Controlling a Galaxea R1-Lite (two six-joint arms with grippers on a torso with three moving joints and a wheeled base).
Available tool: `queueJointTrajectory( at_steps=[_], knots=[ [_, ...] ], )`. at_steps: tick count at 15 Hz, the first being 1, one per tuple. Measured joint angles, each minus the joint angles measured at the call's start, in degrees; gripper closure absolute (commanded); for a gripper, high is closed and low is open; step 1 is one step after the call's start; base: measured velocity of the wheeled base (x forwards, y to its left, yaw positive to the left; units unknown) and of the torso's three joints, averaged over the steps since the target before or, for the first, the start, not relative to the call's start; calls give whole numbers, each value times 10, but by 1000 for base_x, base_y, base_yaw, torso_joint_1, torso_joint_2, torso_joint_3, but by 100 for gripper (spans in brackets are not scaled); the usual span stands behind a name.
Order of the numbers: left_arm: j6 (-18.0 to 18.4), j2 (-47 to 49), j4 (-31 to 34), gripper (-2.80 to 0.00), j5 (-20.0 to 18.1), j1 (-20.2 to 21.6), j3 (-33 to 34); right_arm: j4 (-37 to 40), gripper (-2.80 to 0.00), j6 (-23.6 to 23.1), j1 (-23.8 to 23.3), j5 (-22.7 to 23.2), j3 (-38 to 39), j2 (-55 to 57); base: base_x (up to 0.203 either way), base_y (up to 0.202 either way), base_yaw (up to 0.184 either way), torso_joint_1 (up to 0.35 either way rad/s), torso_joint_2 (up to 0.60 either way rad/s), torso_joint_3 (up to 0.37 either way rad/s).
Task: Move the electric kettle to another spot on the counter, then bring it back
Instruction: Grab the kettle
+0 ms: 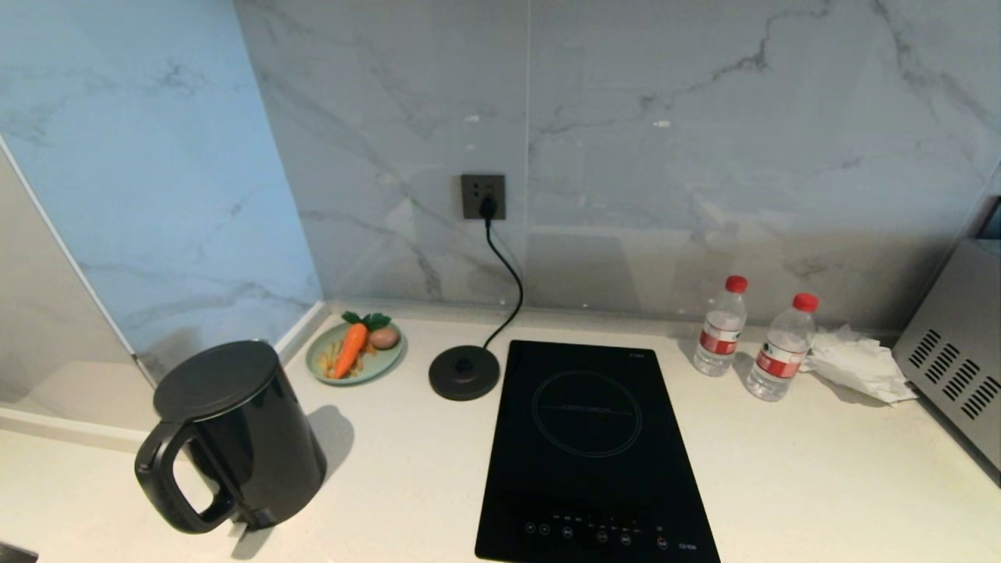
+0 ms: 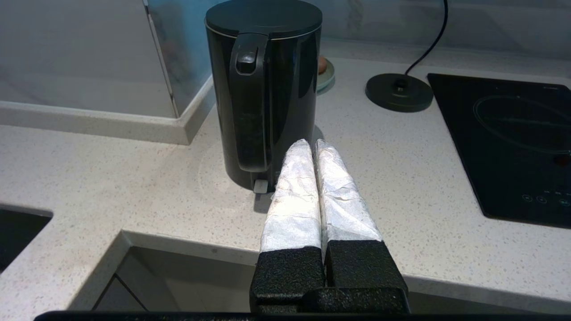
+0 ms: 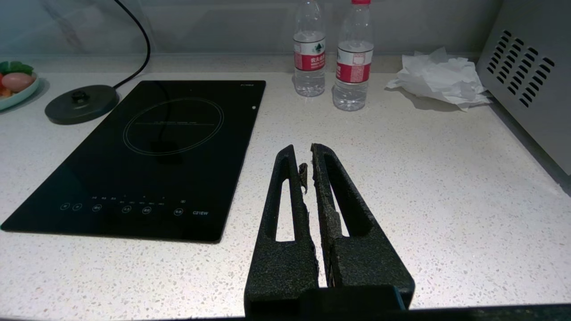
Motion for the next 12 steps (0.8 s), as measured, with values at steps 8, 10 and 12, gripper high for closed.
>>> queueJointTrajectory(
  at_steps=[8,10,12],
  knots=[
    [0,0,0,0,0,0,0,0,0,0,0,0,0,0,0,0,0,0,0,0],
    [0,0,0,0,0,0,0,1,0,-1,0,0,0,0,0,0,0,0,0,0],
    [2,0,0,0,0,1,0,0,0,0,0,0,0,0,0,0,0,0,0,0]
  ],
)
